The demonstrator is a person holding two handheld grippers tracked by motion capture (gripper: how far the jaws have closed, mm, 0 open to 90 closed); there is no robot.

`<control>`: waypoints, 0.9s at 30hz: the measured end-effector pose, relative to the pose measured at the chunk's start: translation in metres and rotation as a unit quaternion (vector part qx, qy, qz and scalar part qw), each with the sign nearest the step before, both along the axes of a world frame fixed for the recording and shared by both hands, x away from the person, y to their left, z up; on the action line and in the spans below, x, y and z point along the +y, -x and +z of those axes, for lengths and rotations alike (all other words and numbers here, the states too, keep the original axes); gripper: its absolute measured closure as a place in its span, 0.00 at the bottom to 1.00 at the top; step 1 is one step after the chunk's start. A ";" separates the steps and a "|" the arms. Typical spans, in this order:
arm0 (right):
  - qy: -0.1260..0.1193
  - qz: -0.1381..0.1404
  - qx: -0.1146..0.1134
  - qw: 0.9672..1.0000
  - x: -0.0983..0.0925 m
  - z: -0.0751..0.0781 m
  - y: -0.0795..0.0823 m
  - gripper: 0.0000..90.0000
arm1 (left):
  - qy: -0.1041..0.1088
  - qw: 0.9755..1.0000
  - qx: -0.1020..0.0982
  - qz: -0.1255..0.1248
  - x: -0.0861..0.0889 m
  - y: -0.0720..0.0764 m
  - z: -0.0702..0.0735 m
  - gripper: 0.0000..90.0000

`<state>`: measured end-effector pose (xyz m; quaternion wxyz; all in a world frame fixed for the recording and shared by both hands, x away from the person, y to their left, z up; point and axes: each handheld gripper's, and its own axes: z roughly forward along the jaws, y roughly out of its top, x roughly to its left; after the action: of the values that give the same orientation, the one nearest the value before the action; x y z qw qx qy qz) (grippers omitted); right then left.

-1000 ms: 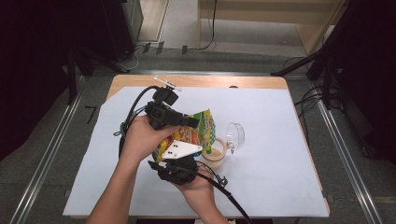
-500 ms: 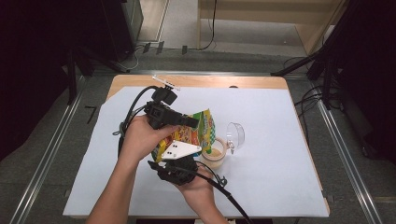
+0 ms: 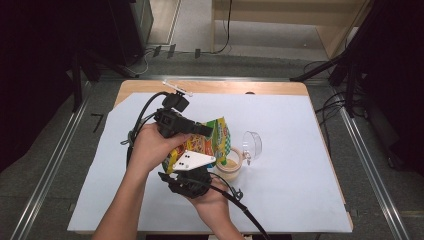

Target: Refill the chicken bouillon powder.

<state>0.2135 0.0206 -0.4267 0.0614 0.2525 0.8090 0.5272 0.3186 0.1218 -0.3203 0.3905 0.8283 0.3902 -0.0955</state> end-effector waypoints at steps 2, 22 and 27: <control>0.000 0.001 -0.002 1.000 0.001 0.001 0.000 0.79 | 0.001 1.000 0.000 0.001 0.002 0.000 0.000 0.88; -0.004 -0.006 -0.001 1.000 0.001 0.004 -0.003 0.79 | 0.004 1.000 -0.001 -0.004 -0.001 -0.006 0.002 0.88; -0.005 -0.008 0.002 1.000 -0.001 0.005 -0.003 0.79 | 0.003 1.000 0.000 -0.004 -0.003 -0.008 0.002 0.87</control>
<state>0.2165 0.0199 -0.4212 0.0630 0.2599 0.8045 0.5304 0.3263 0.1192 -0.3182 0.3931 0.8286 0.3865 -0.0980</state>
